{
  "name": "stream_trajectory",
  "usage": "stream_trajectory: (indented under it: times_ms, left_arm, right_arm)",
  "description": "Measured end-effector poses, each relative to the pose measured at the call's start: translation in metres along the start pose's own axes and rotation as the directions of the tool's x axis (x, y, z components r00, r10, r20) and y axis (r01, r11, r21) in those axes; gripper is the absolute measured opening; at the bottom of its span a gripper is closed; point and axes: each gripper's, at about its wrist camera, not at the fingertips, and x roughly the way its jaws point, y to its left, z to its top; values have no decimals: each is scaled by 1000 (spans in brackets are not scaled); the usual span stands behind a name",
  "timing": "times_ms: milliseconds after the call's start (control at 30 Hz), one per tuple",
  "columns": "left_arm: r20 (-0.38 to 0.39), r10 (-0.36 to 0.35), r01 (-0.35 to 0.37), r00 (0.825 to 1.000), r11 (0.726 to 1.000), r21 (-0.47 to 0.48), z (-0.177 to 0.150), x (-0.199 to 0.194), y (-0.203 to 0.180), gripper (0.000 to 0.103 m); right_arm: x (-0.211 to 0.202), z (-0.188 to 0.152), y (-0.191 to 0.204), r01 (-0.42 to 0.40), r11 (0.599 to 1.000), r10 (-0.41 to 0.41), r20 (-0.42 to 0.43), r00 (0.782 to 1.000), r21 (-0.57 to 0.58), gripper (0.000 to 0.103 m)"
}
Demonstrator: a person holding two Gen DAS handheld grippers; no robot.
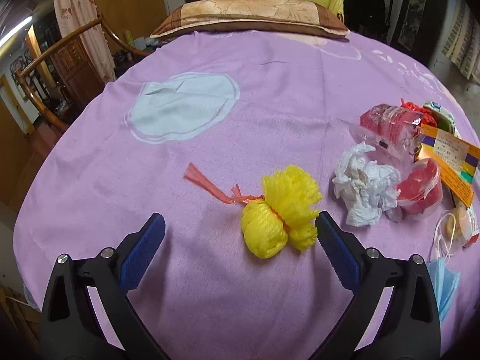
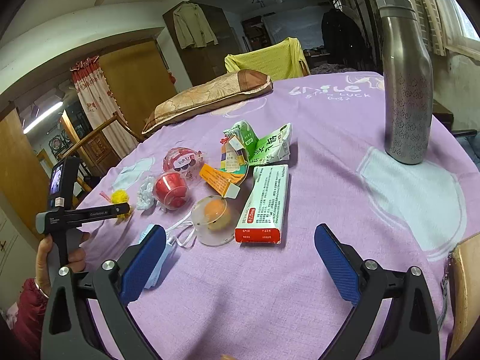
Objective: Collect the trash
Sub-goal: 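Return the left tool to the table and grasp the yellow mesh ball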
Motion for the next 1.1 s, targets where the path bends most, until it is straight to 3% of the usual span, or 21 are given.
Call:
stream_trajectory:
  times_ms: [67, 233, 400, 500, 600, 667, 800, 967, 1100]
  left_arm:
    - [22, -20, 20, 1000, 1000, 1, -1, -3, 0, 90]
    - [50, -97, 96, 994, 995, 19, -2, -9, -1, 58]
    - [58, -145, 143, 988, 989, 41, -2, -12, -5, 59]
    - [42, -115, 113, 992, 993, 42, 3, -7, -9, 81]
    - [45, -99, 97, 994, 995, 39, 11, -1, -12, 83]
    - [12, -102, 102, 995, 994, 27, 15, 7, -12, 82]
    - [-9, -164, 164, 986, 986, -2, 14, 12, -6, 46]
    - [94, -233, 238, 968, 970, -47, 9, -6, 9, 45]
    - [125, -240, 248, 963, 968, -44, 7, -14, 10, 45]
  right_arm:
    - [0, 0, -1, -1, 1000, 1, -1, 1000, 5, 98]
    - [1, 0, -1, 5, 1000, -5, -2, 1000, 3, 98]
    - [3, 0, 0, 11, 1000, -11, -11, 1000, 0, 98]
    - [4, 1, 1, 11, 1000, -11, -16, 1000, -1, 98]
    - [4, 1, 2, 13, 1000, -13, -18, 1000, -1, 98]
    - [5, 1, 2, 15, 1000, -15, -20, 1000, -1, 98]
    - [7, 1, 4, 25, 1000, -25, -28, 999, -3, 98]
    - [11, 1, 6, 47, 999, -47, -40, 998, -13, 98]
    - [19, 2, 12, 126, 991, -129, -72, 989, -48, 98]
